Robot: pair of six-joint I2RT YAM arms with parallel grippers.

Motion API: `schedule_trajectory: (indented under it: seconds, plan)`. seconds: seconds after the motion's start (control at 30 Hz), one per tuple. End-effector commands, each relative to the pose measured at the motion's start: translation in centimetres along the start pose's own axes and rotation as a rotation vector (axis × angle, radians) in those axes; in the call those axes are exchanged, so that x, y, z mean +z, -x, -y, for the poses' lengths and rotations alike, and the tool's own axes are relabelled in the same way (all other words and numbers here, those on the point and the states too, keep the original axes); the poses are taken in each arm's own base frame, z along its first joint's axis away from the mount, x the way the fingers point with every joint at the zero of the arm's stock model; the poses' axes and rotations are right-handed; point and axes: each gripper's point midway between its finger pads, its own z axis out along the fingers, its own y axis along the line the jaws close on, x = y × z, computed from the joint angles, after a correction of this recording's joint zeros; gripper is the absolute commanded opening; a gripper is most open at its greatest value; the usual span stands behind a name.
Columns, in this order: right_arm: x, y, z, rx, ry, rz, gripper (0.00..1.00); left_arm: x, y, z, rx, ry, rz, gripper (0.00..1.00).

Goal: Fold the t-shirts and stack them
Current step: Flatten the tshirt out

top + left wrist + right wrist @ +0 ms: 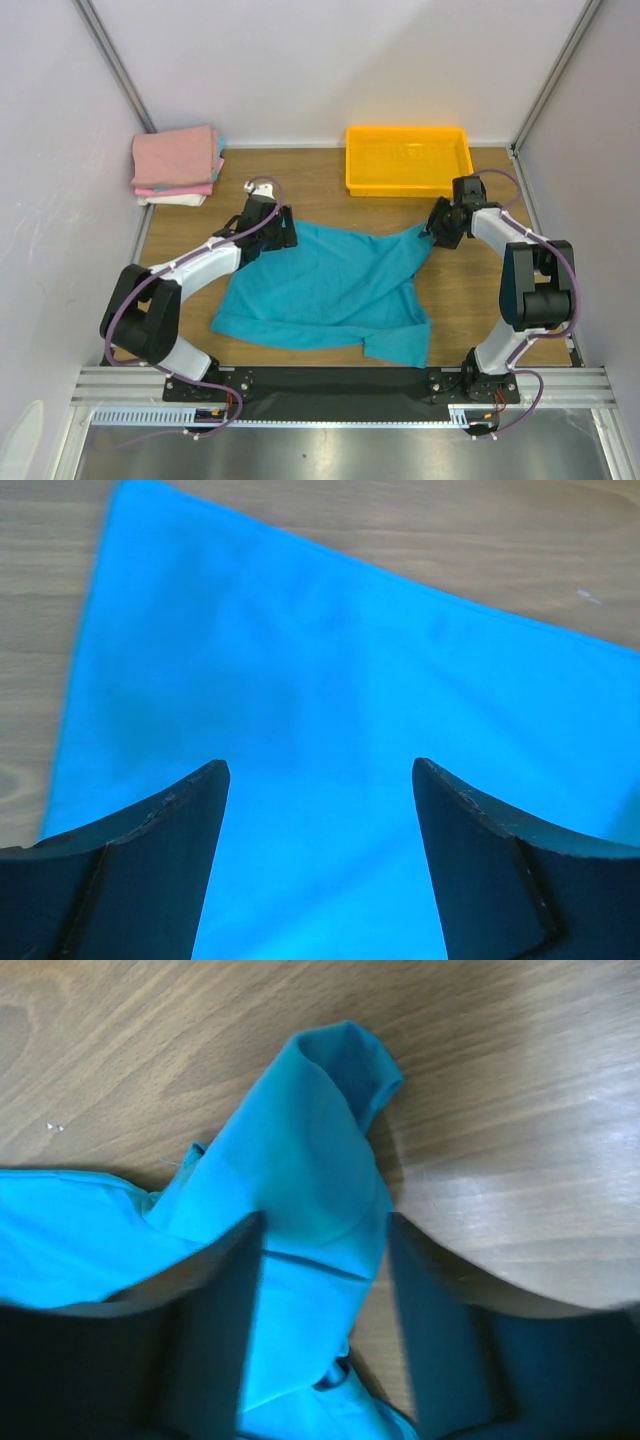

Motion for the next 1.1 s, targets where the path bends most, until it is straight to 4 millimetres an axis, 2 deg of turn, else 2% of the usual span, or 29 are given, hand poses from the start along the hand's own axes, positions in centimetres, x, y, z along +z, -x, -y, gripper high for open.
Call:
schedule_trajectory:
  seconds: [0.0,0.07,0.13,0.23,0.27,0.33,0.47,0.5,0.53,0.6,0.63,0.8,0.93,1.0,1.03,1.07]
  plan:
    - [0.2,1.5,-2.5,-0.02,0.077,0.051,0.52,0.1,0.0,2.2,-0.014,-0.092,0.027,0.79]
    - [0.5,1.5,-3.4,-0.027,0.095,0.062,0.51,0.7,-1.1,2.2,-0.042,-0.095,0.002,0.79]
    - [1.0,1.2,-3.8,-0.034,0.1,0.052,0.44,1.4,-2.2,1.8,-0.049,-0.071,-0.038,0.77]
    - [1.6,1.1,-4.8,-0.049,0.108,0.048,0.22,1.8,-2.8,1.4,-0.049,-0.048,-0.053,0.77]
    - [1.7,1.2,-5.2,-0.055,0.112,0.05,0.11,1.9,-3.0,1.0,-0.046,-0.028,-0.059,0.77]
    - [1.5,1.3,-6.2,-0.067,0.131,0.051,0.02,2.1,-3.4,0.4,-0.049,0.005,-0.07,0.76]
    - [1.1,1.9,-9.4,-0.13,0.177,0.065,0.0,2.1,-4.5,-1.0,-0.057,0.083,-0.108,0.75]
    - [1.3,1.4,-10.4,-0.153,0.187,0.059,0.0,2.0,-4.8,-1.5,-0.069,0.107,-0.119,0.74]
    - [0.9,1.9,-11.8,-0.176,0.215,0.074,0.0,2.0,-5.1,-1.7,-0.075,0.117,-0.126,0.74]
    - [1.2,1.7,-12.9,-0.208,0.225,0.072,0.0,1.8,-6.0,-2.3,-0.087,0.153,-0.158,0.73]
    - [1.6,1.4,-14.2,-0.241,0.237,0.065,0.0,1.7,-6.0,-2.6,-0.09,0.172,-0.159,0.74]
    - [3.5,-0.6,-16.2,-0.293,0.244,-0.013,0.06,1.1,-6.7,-3.9,-0.093,0.246,-0.18,0.73]
    - [4.2,-2.1,-16.3,-0.319,0.228,-0.065,0.12,0.8,-6.7,-4.6,-0.086,0.278,-0.181,0.73]
    - [4.0,-2.3,-16.3,-0.33,0.229,-0.076,0.28,0.9,-7.0,-4.8,-0.084,0.287,-0.189,0.73]
    - [3.8,-2.6,-16.0,-0.337,0.216,-0.09,0.47,0.9,-7.1,-4.9,-0.084,0.294,-0.198,0.73]
    - [3.1,-2.1,-15.8,-0.348,0.212,-0.078,0.53,1.0,-7.2,-5.0,-0.086,0.301,-0.202,0.73]
